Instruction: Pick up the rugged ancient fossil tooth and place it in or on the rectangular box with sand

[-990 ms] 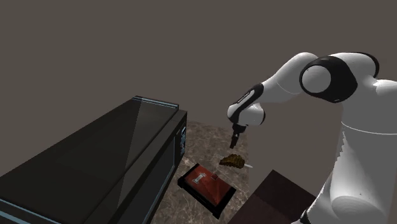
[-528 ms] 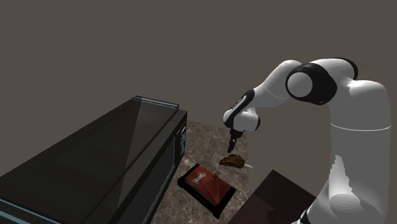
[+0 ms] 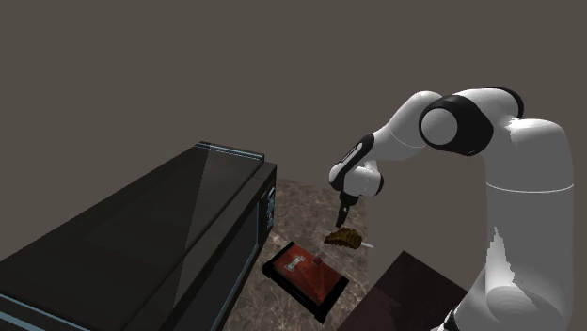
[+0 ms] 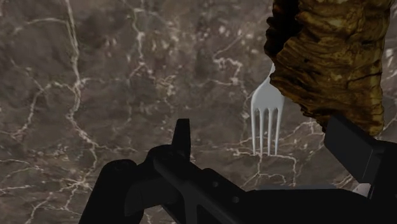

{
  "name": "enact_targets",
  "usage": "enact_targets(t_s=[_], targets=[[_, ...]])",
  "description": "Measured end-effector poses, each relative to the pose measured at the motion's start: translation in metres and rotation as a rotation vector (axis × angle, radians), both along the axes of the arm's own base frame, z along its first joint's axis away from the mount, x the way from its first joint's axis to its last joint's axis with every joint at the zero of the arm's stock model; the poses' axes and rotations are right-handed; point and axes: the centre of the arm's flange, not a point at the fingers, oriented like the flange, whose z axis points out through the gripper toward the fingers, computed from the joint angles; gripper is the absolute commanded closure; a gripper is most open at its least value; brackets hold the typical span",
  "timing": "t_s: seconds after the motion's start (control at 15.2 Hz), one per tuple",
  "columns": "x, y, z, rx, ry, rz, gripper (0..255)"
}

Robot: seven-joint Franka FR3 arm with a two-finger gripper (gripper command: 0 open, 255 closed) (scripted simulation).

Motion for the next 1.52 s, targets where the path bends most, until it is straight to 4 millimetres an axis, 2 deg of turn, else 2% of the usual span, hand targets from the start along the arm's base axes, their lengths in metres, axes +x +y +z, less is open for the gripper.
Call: enact_targets(t_s=[0.59, 0.66, 0.73, 0.86, 1.12, 1.32, 1.52], targets=[[0.000, 0.000, 0.000, 0.000, 0.000, 0.000, 255], [0.000, 0.000, 0.000, 0.000, 0.000, 0.000, 0], [0.000, 0.000, 0.000, 0.000, 0.000, 0.000, 0], [0.005, 0.016, -0.001, -0.015, 0.043, 0.084, 0], [0.007, 0.067, -0.009, -0.066, 0.175, 0.345, 0], [0.005, 0.076, -0.020, -0.077, 0.200, 0.392, 0], [0.003, 0.075, -0.035, -0.079, 0.204, 0.398, 0]])
